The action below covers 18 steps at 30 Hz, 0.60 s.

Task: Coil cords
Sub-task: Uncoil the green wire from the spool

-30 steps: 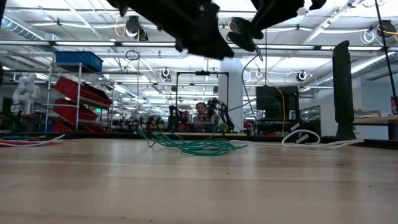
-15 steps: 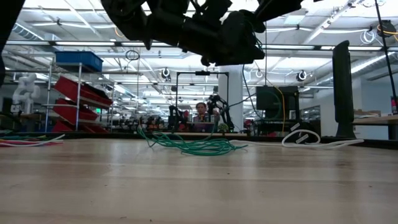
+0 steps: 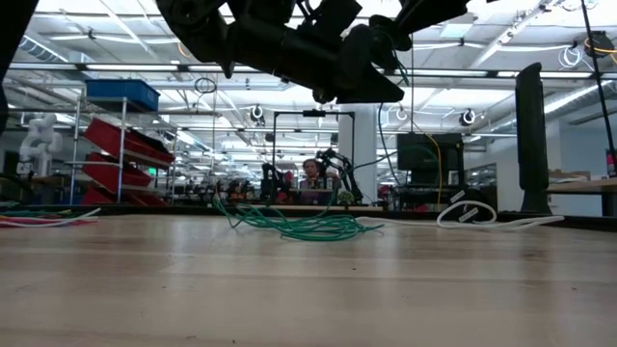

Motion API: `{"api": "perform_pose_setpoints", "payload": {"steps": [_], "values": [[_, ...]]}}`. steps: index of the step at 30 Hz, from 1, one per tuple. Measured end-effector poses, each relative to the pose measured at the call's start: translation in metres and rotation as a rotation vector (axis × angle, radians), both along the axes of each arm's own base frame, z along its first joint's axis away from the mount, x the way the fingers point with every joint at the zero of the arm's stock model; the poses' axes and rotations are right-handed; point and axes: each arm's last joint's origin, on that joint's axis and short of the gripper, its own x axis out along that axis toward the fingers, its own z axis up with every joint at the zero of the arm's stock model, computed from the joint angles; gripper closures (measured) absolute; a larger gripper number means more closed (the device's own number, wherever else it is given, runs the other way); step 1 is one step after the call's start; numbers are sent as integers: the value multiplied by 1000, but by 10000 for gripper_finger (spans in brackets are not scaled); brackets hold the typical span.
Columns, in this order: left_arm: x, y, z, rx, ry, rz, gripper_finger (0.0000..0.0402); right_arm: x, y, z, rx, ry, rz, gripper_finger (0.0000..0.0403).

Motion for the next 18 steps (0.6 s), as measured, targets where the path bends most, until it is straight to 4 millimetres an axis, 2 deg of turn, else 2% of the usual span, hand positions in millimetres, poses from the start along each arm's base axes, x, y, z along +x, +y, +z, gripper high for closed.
{"api": "perform_pose_setpoints", "payload": {"steps": [5, 11, 14, 18], "values": [[-1, 0, 0, 5, 10, 6, 380, -3, 0, -3, 22, 44, -15, 325], [-7, 18, 1, 46, 91, 191, 395, -5, 6, -5, 189, 76, 136, 325], [-12, 27, 8, 58, 106, 255, 398, -7, 10, -6, 277, 105, 204, 325], [-23, 33, 29, 66, 100, 300, 399, -11, 11, -12, 335, 193, 198, 325]]}}
